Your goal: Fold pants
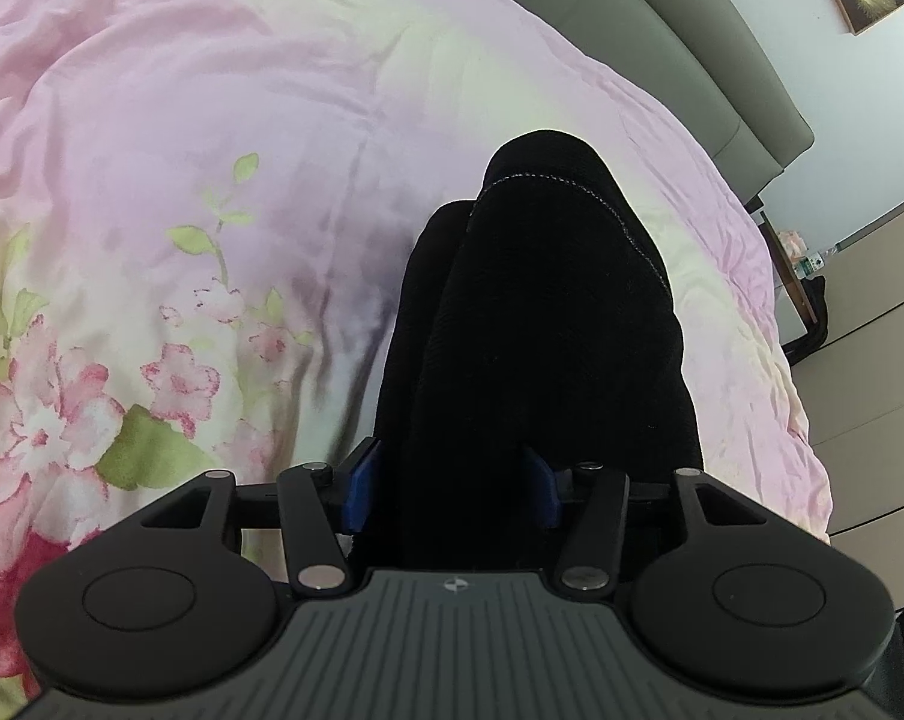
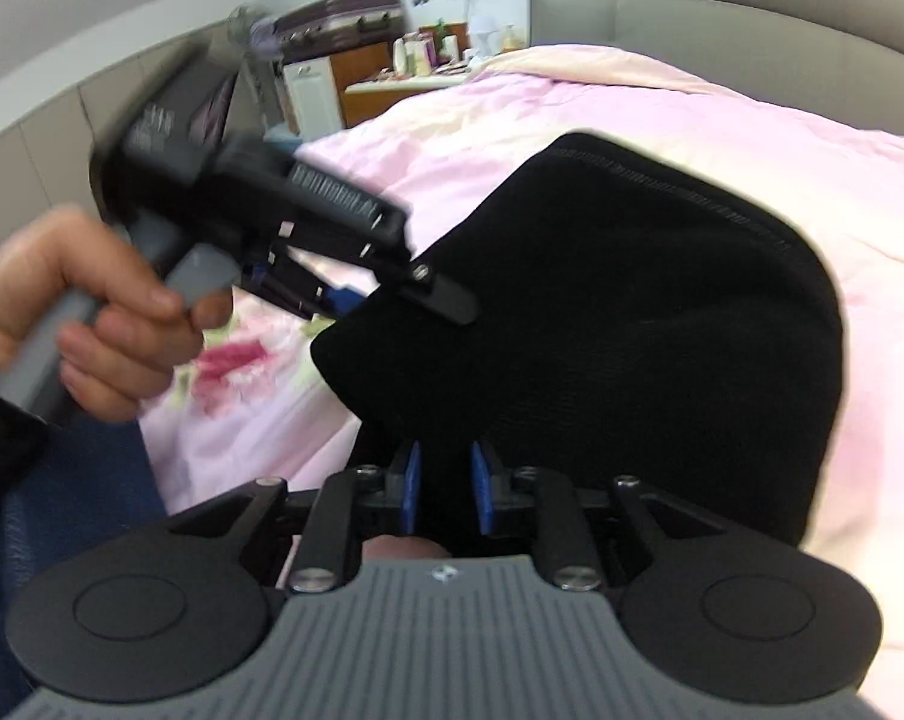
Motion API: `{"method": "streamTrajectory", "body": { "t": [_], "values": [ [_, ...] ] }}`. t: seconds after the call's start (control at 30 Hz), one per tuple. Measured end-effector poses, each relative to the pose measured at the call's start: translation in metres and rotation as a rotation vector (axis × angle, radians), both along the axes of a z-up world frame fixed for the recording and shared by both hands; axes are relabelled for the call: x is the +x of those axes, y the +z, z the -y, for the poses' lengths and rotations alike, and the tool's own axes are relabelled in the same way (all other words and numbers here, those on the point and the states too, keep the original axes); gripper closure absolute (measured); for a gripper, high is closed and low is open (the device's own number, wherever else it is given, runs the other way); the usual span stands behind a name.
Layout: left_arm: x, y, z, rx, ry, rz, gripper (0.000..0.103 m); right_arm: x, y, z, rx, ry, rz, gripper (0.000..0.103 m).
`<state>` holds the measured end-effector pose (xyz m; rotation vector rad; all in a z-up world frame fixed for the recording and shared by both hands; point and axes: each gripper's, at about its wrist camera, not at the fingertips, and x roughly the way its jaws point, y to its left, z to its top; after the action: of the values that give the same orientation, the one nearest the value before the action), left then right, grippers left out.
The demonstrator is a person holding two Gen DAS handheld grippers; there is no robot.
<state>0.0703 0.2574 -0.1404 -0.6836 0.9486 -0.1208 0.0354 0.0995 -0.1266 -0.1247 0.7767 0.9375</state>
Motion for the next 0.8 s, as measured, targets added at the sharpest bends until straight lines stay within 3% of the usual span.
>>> {"method": "streamTrajectory", "body": {
  "t": [0.17, 0.3, 0.37, 0.5, 0.63, 0.67, 0.7, 0.8],
  "values": [
    [0.0, 0.001, 0.0, 0.004, 0.002, 0.0, 0.042, 0.013, 0.013, 0.058, 0.069, -0.18, -0.009, 0.082],
    [-0.002, 0.002, 0.004, 0.016, -0.017, -0.003, 0.038, 0.025, -0.018, 0.076, -0.091, -0.29, -0.131, 0.08],
    [-0.005, 0.003, 0.01, 0.022, -0.056, -0.007, 0.037, 0.026, -0.024, 0.082, -0.084, -0.333, -0.179, 0.08],
    [-0.017, 0.013, 0.024, 0.132, -0.11, -0.006, 0.037, 0.031, -0.021, 0.085, -0.076, -0.343, -0.213, 0.079],
    [-0.027, 0.012, 0.032, 0.194, -0.158, -0.054, 0.036, 0.029, -0.022, 0.085, -0.137, -0.325, -0.254, 0.073],
    [-0.028, 0.012, 0.036, 0.227, -0.169, -0.064, 0.034, 0.031, -0.026, 0.087, -0.169, -0.317, -0.29, 0.068],
    [-0.029, 0.013, 0.04, 0.264, -0.179, -0.07, 0.033, 0.03, -0.032, 0.085, -0.215, -0.303, -0.311, 0.069],
    [-0.029, 0.018, 0.047, 0.358, -0.203, -0.088, 0.028, 0.015, -0.047, 0.08, -0.334, -0.268, -0.265, 0.073]
  ]
}}
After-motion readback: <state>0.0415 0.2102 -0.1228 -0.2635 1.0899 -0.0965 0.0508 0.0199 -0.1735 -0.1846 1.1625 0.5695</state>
